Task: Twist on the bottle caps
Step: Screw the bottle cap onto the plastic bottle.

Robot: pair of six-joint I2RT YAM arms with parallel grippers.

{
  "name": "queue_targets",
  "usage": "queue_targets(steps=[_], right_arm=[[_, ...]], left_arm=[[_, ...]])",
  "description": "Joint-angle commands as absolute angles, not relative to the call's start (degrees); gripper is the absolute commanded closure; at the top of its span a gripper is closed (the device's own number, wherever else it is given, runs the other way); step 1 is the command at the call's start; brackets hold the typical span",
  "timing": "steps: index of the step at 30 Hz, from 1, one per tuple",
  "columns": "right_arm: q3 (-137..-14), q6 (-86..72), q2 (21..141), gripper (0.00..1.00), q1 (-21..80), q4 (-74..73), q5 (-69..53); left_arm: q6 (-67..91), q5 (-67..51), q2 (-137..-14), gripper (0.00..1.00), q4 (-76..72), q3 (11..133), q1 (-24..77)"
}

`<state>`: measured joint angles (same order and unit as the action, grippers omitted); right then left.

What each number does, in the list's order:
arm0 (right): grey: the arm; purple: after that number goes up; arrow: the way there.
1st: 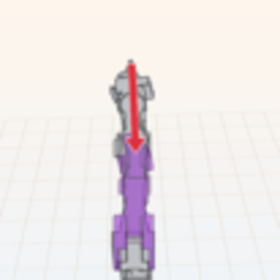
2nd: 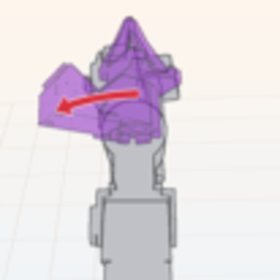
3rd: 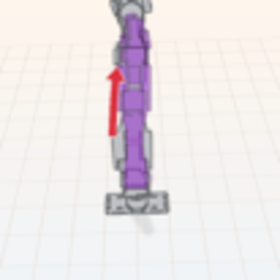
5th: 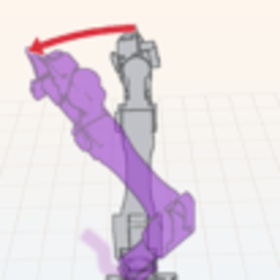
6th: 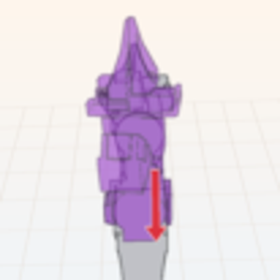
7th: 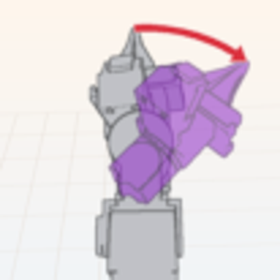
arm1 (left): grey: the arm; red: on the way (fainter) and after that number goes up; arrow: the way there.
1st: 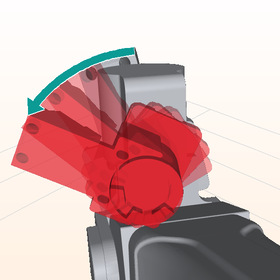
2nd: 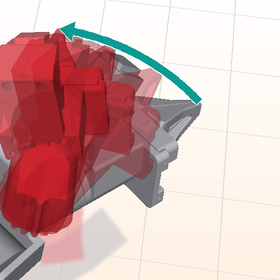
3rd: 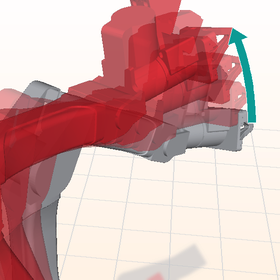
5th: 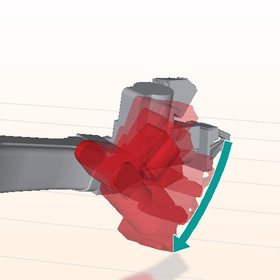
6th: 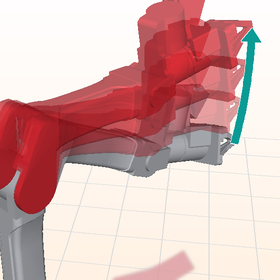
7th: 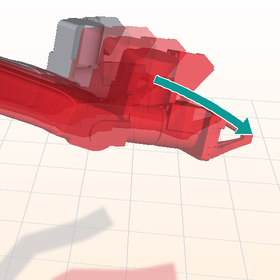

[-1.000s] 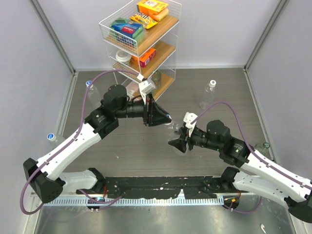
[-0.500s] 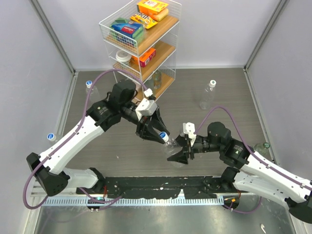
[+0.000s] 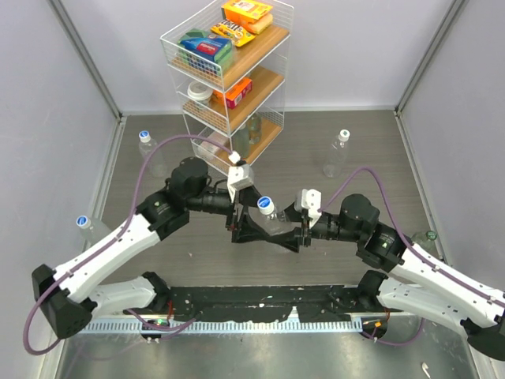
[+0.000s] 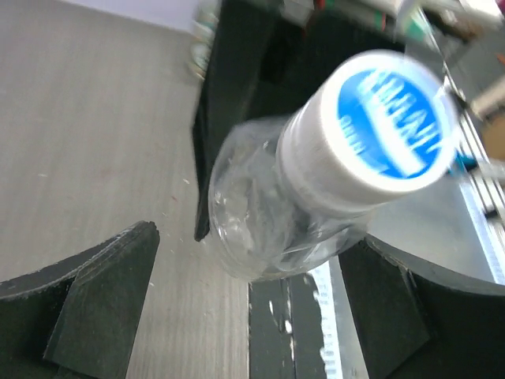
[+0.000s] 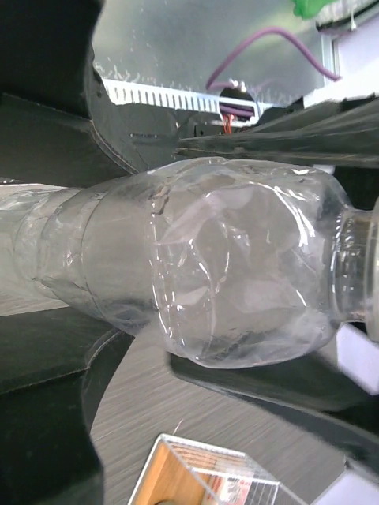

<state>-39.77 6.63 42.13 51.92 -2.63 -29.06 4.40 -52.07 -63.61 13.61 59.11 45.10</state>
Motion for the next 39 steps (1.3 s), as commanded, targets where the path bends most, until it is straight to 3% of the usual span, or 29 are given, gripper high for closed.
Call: queue_targets(steps=[1, 11, 22, 26, 39], right_arm=[[-42.0, 8.1, 41.9, 0.99, 52.0, -3.0, -20.5], [-44.5, 6.5, 48.7, 0.99, 52.1, -5.3, 2.1], [-46.0, 8.0, 53.5, 0.99, 52.0, -6.6, 6.9], [-45.0, 8.1, 52.8, 0.99, 52.0, -7.0, 7.1], [-44.5, 7.8, 52.4, 0.99, 52.0, -7.7, 5.6]], left_arm=[[19.1, -30.0, -57.1, 0.0, 0.7, 58.4, 45.2], [33.5, -6.0, -60.5, 0.0, 16.3, 68.4, 45.2], [38.3, -1.8, -66.6, 0.04, 17.0, 71.5, 45.3], [38.8, -2.9, -68.2, 0.1, 16.6, 71.6, 45.2], [40.3, -5.9, -70.2, 0.46, 15.4, 71.9, 45.2]])
